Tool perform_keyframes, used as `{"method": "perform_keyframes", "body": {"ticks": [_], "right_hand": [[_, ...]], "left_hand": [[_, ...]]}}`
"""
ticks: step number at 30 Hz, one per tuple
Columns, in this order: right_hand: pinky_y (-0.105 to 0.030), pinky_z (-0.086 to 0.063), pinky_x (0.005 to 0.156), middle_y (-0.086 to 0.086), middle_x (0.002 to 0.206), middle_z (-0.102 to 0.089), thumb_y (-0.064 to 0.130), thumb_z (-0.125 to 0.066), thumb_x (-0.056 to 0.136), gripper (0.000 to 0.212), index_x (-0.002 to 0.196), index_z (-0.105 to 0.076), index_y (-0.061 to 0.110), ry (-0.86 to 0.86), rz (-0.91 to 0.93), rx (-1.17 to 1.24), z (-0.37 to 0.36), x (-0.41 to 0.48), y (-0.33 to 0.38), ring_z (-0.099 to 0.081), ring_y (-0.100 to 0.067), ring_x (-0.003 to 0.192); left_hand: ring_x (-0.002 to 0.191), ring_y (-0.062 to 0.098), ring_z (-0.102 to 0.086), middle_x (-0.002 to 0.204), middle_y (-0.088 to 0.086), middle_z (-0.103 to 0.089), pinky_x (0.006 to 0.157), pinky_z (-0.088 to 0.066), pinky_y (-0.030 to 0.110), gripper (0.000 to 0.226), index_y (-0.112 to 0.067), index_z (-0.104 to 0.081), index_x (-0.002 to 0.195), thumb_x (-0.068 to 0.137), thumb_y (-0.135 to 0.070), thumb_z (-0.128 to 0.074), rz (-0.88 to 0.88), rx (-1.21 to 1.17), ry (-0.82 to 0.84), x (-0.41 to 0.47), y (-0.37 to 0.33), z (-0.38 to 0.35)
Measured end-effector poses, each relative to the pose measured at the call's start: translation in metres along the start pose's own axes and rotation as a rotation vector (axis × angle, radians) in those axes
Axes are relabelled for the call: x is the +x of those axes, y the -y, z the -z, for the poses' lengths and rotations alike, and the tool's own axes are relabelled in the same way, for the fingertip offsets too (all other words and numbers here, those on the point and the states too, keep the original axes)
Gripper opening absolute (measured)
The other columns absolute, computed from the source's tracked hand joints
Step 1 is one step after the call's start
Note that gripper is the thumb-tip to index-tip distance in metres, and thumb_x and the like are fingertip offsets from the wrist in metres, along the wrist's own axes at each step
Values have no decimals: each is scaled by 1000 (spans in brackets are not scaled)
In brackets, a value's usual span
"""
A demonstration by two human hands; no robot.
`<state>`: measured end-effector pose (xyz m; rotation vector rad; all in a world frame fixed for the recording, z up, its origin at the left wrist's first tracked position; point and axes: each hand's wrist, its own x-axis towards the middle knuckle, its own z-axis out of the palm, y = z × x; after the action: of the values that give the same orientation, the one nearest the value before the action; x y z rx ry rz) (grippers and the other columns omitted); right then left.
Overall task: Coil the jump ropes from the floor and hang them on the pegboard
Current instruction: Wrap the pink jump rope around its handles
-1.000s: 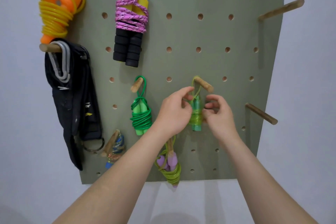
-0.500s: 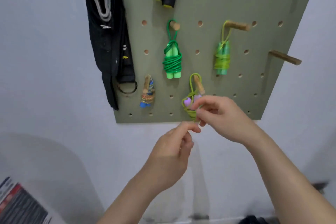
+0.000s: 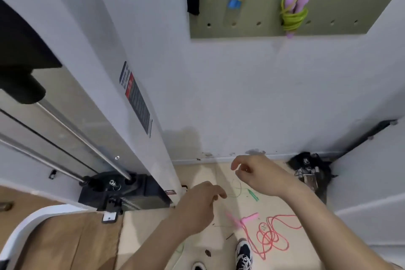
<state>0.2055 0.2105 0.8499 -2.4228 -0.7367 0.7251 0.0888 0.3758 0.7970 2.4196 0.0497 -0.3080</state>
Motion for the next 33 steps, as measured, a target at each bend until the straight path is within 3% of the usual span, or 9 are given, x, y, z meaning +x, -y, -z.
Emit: {"method": "perform_keyframes", "body": {"ticks": [6, 9, 11, 15, 17, 20, 24, 29, 33], "right_hand": [[-12, -39, 60, 12, 69, -59, 13, -50, 92, 22, 106, -64, 22, 64, -45, 113, -90, -24, -2, -51, 0, 59], [-28, -50, 70, -3, 74, -68, 10, -49, 91, 25, 96, -61, 32, 97, -55, 184, -131, -33, -8, -62, -19, 68], [-31, -50, 72, -7, 79, -70, 8, -51, 90, 30, 91, -58, 37, 100, -81, 259, -158, -38, -15, -64, -23, 74], [-16, -43, 60, -1, 79, -71, 2, -50, 89, 32, 95, -60, 32, 106, -192, 403, -217, -61, -45, -65, -12, 69], [-14, -41, 58, -1, 83, -70, 2, -52, 90, 30, 99, -61, 30, 68, -261, 468, -248, -74, -71, -62, -9, 68], [-17, -42, 65, 0, 98, -65, 0, -50, 90, 37, 105, -58, 32, -15, -425, 585, -293, -84, -123, -59, -17, 85], [-31, -50, 72, 4, 105, -62, 0, -49, 86, 46, 109, -54, 40, -114, -638, 630, -345, -80, -217, -59, -15, 78], [-25, -48, 66, 5, 113, -60, 2, -49, 87, 52, 126, -47, 35, -142, -807, 591, -417, -68, -349, -60, -15, 84], [-24, -43, 76, 3, 118, -55, 4, -53, 89, 55, 138, -41, 26, -131, -839, 566, -486, -40, -432, -57, -17, 97]], "left_hand": [[86, 7, -54, 90, -11, -57, 74, -41, 14, 40, -24, -67, 102, 87, 0, -39, 283, -96, 39, -63, 63, -44], [83, 10, -57, 84, -10, -61, 74, -44, 18, 39, -29, -66, 88, 84, 0, -40, 419, -155, 3, -92, 89, -64], [81, 12, -59, 80, -11, -61, 75, -48, 24, 42, -36, -60, 78, 85, -1, -39, 503, -214, -37, -108, 102, -78], [75, 12, -58, 84, -8, -64, 62, -43, 20, 32, -29, -65, 90, 90, -7, -41, 615, -272, -107, -132, 116, -125], [79, 11, -59, 83, -11, -63, 66, -41, 17, 30, -28, -64, 94, 91, -6, -44, 594, -278, -98, -133, 125, -158], [85, 7, -56, 85, -17, -59, 74, -39, 16, 28, -27, -62, 103, 93, -8, -44, 542, -268, -14, -116, 138, -211], [89, 3, -56, 95, -17, -60, 78, -41, 15, 30, -27, -60, 108, 95, -8, -43, 479, -279, 109, -60, 164, -301], [108, 9, -53, 116, -8, -60, 94, -41, 23, 33, -22, -59, 121, 96, -12, -40, 282, -110, 323, 23, 211, -431], [110, 15, -48, 119, -4, -58, 87, -41, 24, 39, -22, -53, 126, 94, -9, -36, 70, 156, 519, 72, 252, -527]]}}
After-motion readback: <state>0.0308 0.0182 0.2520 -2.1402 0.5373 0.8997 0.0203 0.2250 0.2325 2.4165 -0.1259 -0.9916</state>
